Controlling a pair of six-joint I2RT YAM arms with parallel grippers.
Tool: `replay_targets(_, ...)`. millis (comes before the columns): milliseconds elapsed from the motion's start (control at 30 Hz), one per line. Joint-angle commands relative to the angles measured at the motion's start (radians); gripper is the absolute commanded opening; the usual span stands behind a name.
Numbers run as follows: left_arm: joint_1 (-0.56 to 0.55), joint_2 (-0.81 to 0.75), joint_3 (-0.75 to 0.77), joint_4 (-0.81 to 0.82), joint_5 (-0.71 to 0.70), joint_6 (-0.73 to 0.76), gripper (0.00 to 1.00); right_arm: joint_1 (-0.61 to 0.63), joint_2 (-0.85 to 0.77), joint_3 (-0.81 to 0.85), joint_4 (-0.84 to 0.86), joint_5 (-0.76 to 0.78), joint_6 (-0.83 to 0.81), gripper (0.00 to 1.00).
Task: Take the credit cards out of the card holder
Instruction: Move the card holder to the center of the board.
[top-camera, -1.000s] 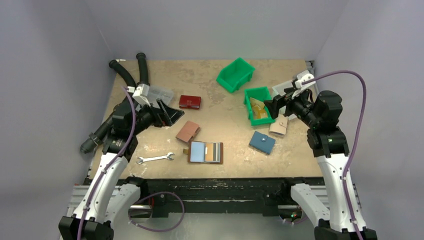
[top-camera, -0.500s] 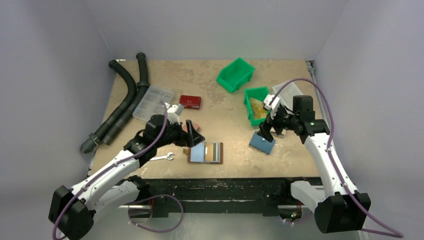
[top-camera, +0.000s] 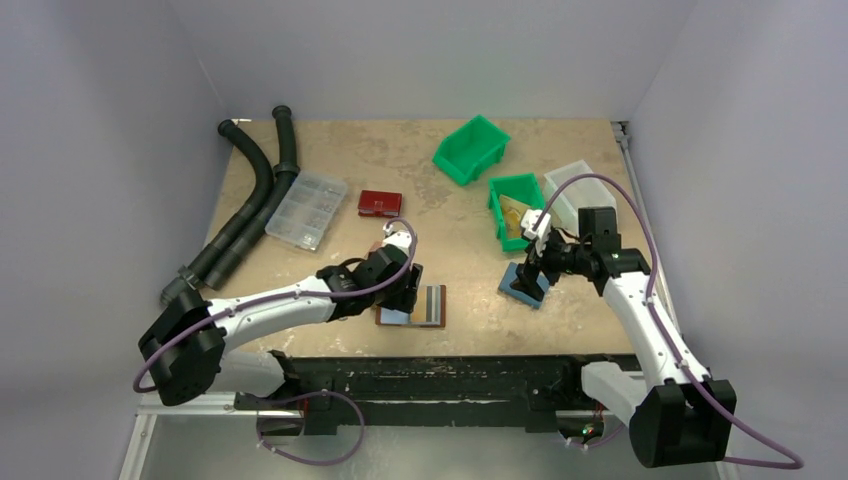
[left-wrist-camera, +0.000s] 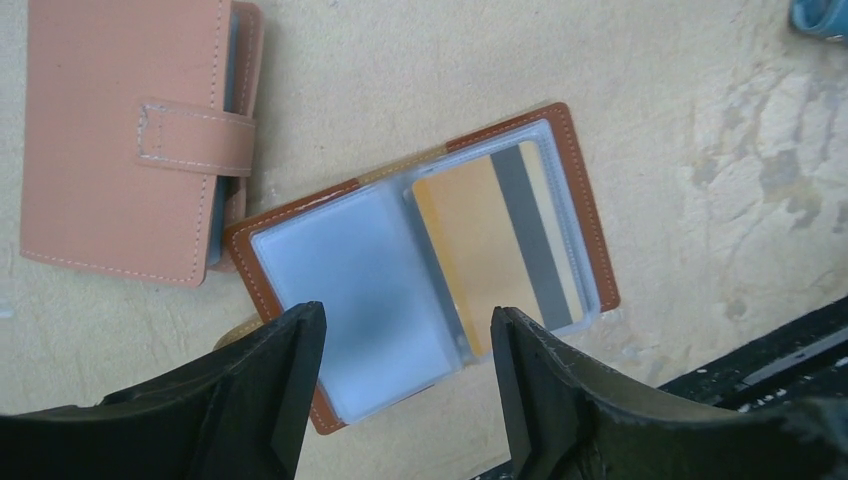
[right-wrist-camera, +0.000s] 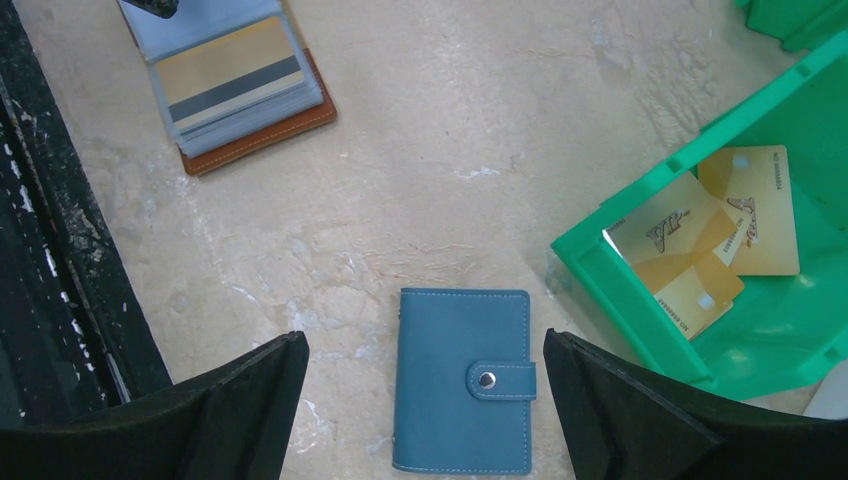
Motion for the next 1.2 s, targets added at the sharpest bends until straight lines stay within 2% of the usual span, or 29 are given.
replay_targets(0,-0.022,0.000,0.039,-0.036,-0.129,0.011,0.66,0.001,-0.002,-0.009,0.029,-0.043,-0.021,0.99)
replay_targets(133,-0.020,-0.036,0.058,-0.030,-0.150,0.053,0.67,0.001,-0.006,-0.012,0.030,-0.050,-0.019,0.99)
replay_targets(267,0.013,-0.015,0.095,-0.138,-0.216,0.027,0.69,0.005,-0.012,-0.014,0.028,-0.061,-0.019,0.99)
replay_targets(333,0.054,-0.028,0.062,-0.128,-0.159,0.003,0.68,0.005,-0.013,-0.015,0.030,-0.062,-0.019,0.99)
replay_targets(433,0.127,-0.076,-0.038,-0.028,-0.010,-0.034,0.62,0.008,-0.015,-0.015,0.030,-0.060,-0.020,0.99)
replay_targets(633,0.192,-0.077,-0.111,0.061,0.091,-0.059,0.57,0.019,-0.014,-0.016,0.027,-0.059,-0.026,0.99)
replay_targets(1033,0.230,-0.003,-0.188,0.179,0.144,-0.103,0.46,0.025,-0.014,-0.016,0.023,-0.060,-0.030,0.99)
replay_targets(1167,0.230,0.022,-0.219,0.252,0.197,-0.125,0.32,0.027,-0.015,-0.016,0.023,-0.059,-0.033,0.99)
